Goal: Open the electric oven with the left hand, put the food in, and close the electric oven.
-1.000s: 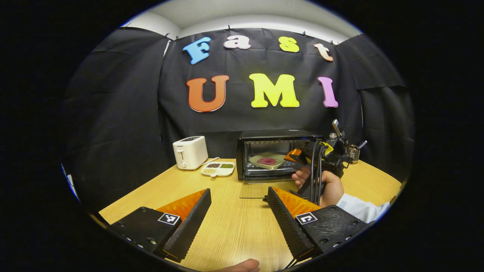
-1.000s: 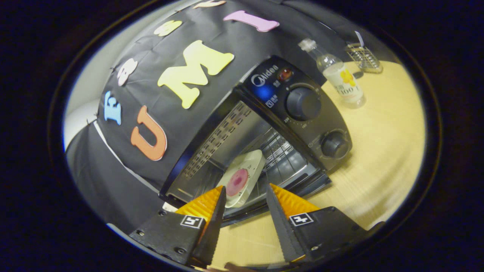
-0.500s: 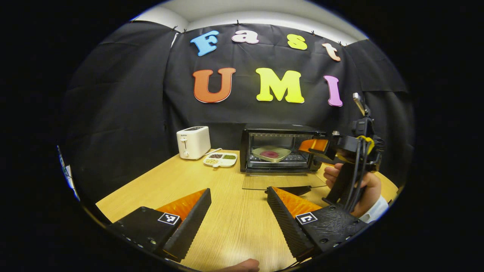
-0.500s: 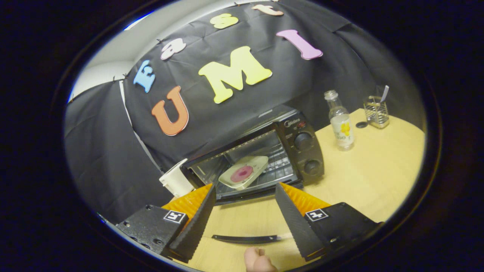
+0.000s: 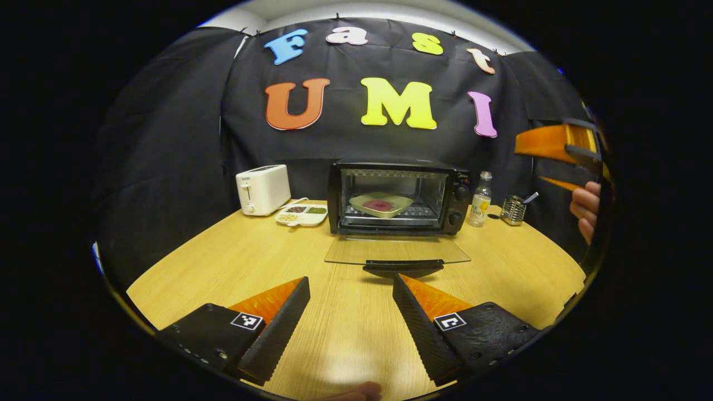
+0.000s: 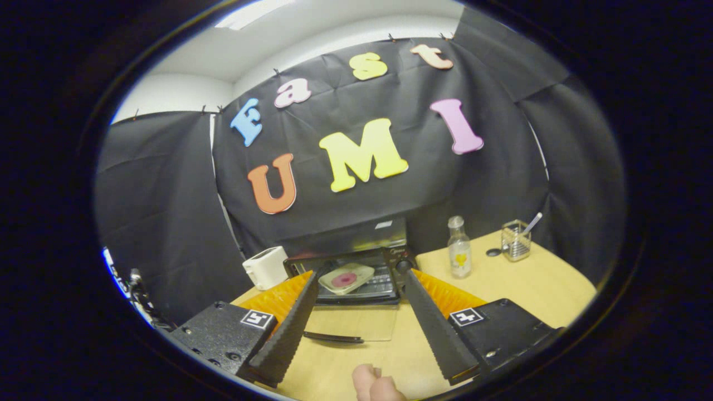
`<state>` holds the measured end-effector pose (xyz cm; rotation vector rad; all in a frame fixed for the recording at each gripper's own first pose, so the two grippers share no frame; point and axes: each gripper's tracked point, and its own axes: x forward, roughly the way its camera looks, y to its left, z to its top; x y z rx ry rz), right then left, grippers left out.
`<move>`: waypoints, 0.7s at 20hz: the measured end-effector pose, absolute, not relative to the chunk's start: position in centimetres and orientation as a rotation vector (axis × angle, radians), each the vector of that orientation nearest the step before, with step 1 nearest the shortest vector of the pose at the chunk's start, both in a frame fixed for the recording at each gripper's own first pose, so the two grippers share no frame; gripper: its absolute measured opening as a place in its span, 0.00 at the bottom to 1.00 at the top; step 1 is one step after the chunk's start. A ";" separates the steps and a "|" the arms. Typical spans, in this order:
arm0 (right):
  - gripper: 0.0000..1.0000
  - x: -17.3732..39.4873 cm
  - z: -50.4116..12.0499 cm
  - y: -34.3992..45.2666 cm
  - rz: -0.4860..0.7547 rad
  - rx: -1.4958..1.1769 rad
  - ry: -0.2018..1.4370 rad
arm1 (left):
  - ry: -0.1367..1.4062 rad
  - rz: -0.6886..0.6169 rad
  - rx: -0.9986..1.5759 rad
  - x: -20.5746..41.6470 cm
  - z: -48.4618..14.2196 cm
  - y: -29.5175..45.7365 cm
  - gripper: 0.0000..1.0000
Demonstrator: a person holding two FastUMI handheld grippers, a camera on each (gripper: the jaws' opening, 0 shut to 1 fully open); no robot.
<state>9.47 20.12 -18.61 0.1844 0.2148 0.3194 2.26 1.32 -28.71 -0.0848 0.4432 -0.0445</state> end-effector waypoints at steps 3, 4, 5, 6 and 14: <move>0.94 7.2 -15.9 17.1 0.298 0.176 0.160 | 0.473 -0.079 -0.085 3.4 -29.9 -0.8 0.95; 0.94 6.2 -14.5 16.0 0.293 0.176 0.136 | 0.485 -0.091 -0.089 3.9 -30.4 -1.5 0.96; 0.94 5.1 -13.1 14.8 0.289 0.171 0.105 | 0.500 -0.112 -0.090 4.4 -30.9 -2.5 0.96; 0.94 3.9 -11.8 13.3 0.281 0.168 0.066 | 0.524 -0.129 -0.083 4.9 -31.7 -3.4 0.96; 0.95 -0.1 -7.3 5.6 0.166 0.086 -0.095 | 0.631 -0.169 -0.029 8.3 -35.4 -6.8 0.96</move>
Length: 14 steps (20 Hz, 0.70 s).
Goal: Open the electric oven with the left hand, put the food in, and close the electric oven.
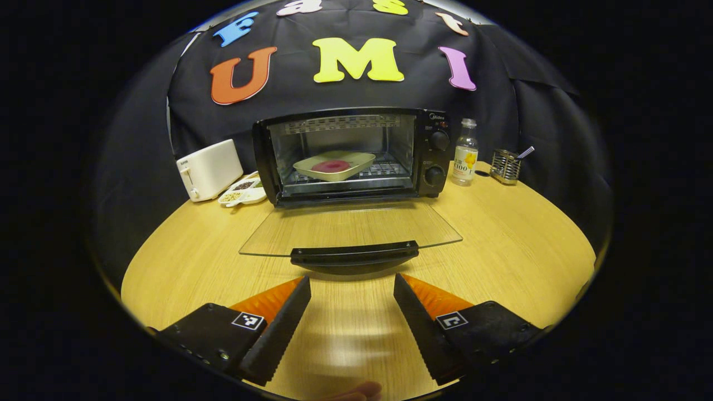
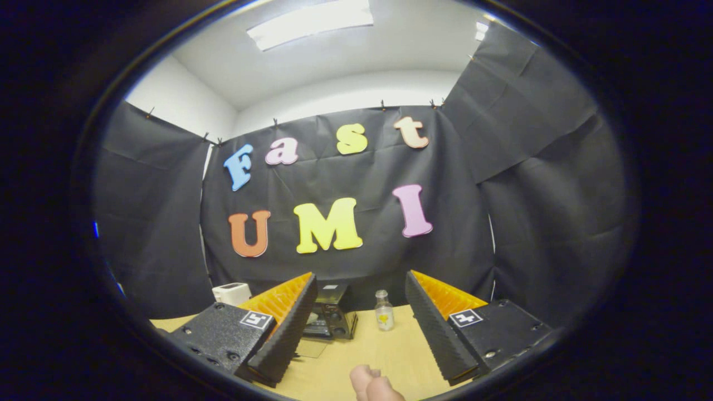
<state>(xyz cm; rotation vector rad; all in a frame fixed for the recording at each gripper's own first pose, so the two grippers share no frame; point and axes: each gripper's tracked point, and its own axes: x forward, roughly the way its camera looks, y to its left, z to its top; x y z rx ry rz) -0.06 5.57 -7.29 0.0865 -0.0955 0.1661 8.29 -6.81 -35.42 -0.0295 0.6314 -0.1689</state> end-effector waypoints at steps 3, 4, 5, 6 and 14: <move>0.95 -0.2 -7.5 4.6 0.169 0.091 -0.089 | 0.668 -0.163 -0.036 9.2 -36.2 -6.7 0.96; 0.95 -0.3 -7.6 4.4 0.169 0.090 -0.086 | 0.679 -0.163 -0.047 9.4 -36.4 -6.8 0.96; 0.95 -0.3 -7.8 4.1 0.169 0.083 -0.079 | 0.681 -0.156 -0.055 9.8 -36.5 -6.7 0.96; 0.95 -0.3 -8.0 3.7 0.166 0.080 -0.073 | 0.692 -0.152 -0.059 10.0 -36.6 -6.6 0.96; 0.95 -1.1 -7.5 2.1 0.135 0.080 -0.084 | 0.748 -0.154 -0.040 10.7 -37.1 -6.7 0.96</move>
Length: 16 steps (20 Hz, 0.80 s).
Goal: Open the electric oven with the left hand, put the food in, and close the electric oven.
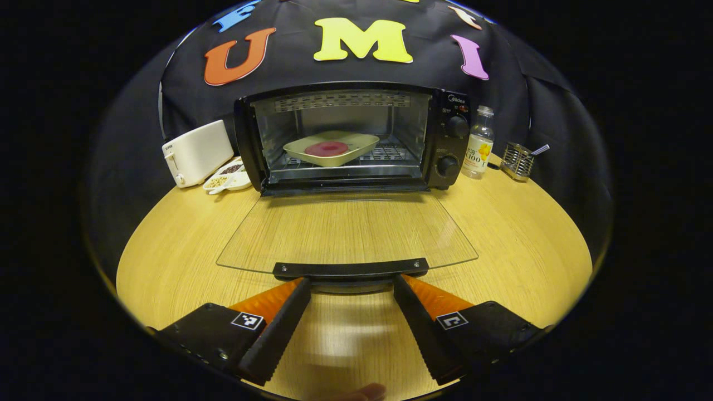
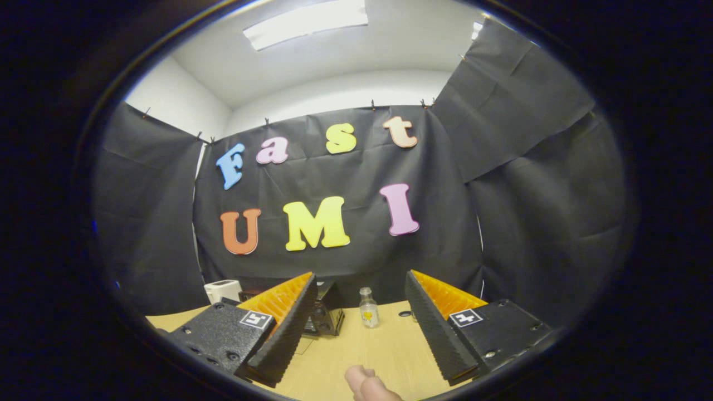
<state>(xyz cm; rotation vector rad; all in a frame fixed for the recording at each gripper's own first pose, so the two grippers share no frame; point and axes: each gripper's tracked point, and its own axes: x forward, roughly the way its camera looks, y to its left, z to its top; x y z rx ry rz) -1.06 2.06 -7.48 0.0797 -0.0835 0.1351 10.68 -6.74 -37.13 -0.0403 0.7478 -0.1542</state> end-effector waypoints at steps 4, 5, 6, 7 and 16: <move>0.95 -2.0 -7.1 1.9 0.115 0.050 -0.080 | 0.736 -0.151 -0.040 10.8 -36.2 -6.8 0.96; 0.95 -2.3 -7.0 2.0 0.113 0.043 -0.077 | 0.734 -0.150 -0.040 10.7 -36.1 -6.7 0.96; 0.95 -2.5 -6.8 1.9 0.110 0.038 -0.078 | 0.731 -0.151 -0.038 10.8 -35.9 -6.7 0.96; 0.95 -2.7 -6.6 1.8 0.104 0.031 -0.079 | 0.728 -0.150 -0.039 10.9 -35.8 -6.7 0.96; 0.95 -3.3 -6.4 2.1 0.110 0.027 -0.078 | 0.676 -0.148 -0.034 11.7 -33.3 -6.4 0.96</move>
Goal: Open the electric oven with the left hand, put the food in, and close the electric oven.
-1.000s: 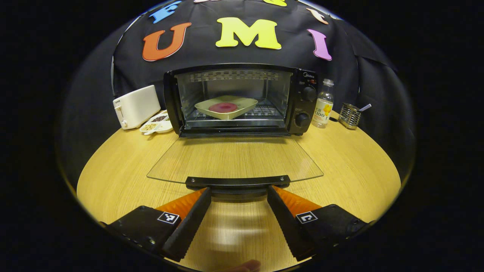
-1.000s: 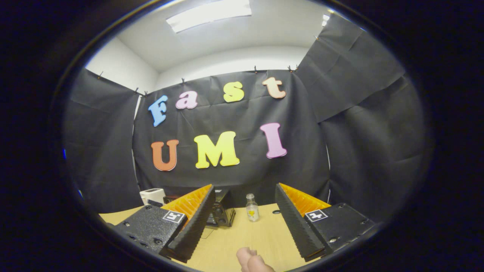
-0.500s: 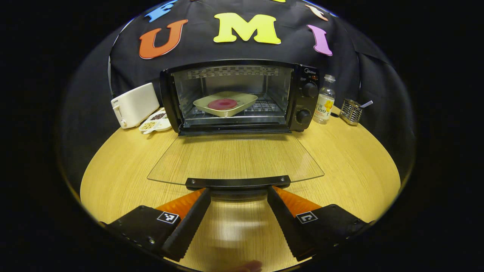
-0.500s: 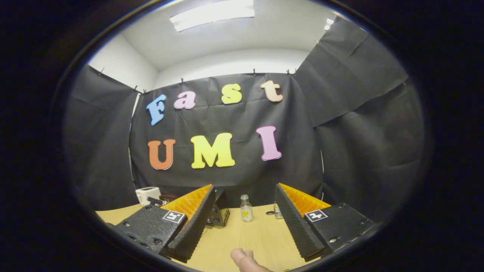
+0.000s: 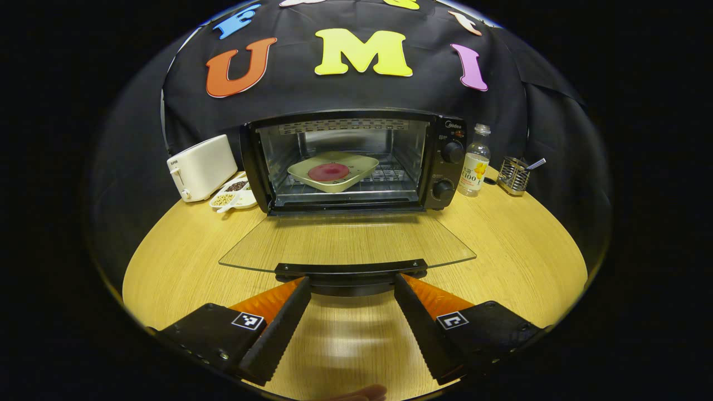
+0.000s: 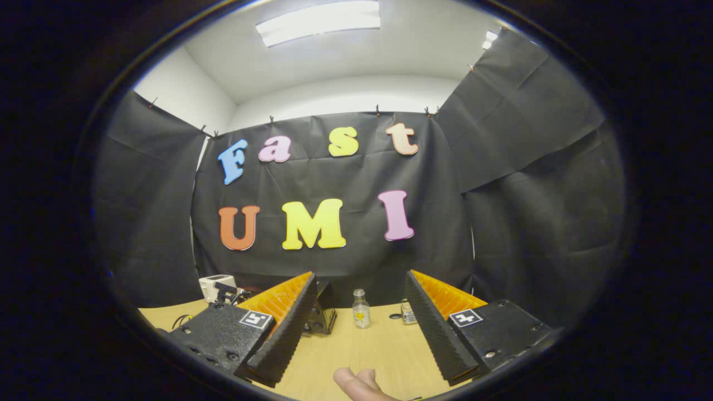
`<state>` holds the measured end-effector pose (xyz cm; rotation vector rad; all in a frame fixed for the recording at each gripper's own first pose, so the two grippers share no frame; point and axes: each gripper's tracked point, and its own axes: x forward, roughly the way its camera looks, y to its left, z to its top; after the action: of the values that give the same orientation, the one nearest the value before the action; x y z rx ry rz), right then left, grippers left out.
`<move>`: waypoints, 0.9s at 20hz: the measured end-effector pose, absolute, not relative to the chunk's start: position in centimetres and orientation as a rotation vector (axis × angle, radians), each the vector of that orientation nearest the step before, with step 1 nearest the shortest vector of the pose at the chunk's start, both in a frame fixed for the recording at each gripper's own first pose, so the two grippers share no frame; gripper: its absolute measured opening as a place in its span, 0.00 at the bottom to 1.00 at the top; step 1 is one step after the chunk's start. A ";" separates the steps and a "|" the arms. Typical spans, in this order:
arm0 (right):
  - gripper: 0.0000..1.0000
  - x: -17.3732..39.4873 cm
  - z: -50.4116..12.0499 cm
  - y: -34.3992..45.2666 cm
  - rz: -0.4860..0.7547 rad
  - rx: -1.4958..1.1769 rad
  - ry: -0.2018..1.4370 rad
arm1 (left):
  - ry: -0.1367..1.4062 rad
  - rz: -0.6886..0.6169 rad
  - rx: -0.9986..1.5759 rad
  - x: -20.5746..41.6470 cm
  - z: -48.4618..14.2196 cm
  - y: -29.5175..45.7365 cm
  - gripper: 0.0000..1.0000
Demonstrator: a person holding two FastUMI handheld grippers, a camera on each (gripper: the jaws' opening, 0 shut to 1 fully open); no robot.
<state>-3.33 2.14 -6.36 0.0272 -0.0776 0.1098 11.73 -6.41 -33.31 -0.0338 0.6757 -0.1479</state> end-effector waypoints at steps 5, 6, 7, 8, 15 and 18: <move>0.95 -3.6 -5.7 1.5 0.089 0.023 -0.083 | 0.610 -0.145 -0.036 13.0 -30.8 -6.0 0.97; 0.96 -3.8 -5.4 1.5 0.087 0.022 -0.089 | 0.579 -0.143 -0.035 13.8 -29.9 -5.9 0.97; 1.00 -3.9 -5.2 1.3 0.082 0.020 -0.096 | 0.543 -0.144 -0.036 14.6 -28.8 -5.8 0.97; 0.95 -4.1 -4.8 1.3 0.081 0.018 -0.106 | 0.505 -0.144 -0.028 15.5 -27.5 -5.7 0.97; 0.95 -5.7 -2.5 0.9 0.075 0.057 -0.142 | 0.307 -0.111 0.006 22.8 -22.8 -5.2 0.95; 0.95 -5.9 -2.5 0.9 0.067 0.047 -0.137 | 0.277 -0.117 -0.015 21.9 -21.5 -5.8 0.95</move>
<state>-5.93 0.88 -2.53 0.0465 -0.1370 0.0672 21.94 -5.83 -21.46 -0.0148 0.2772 -0.1173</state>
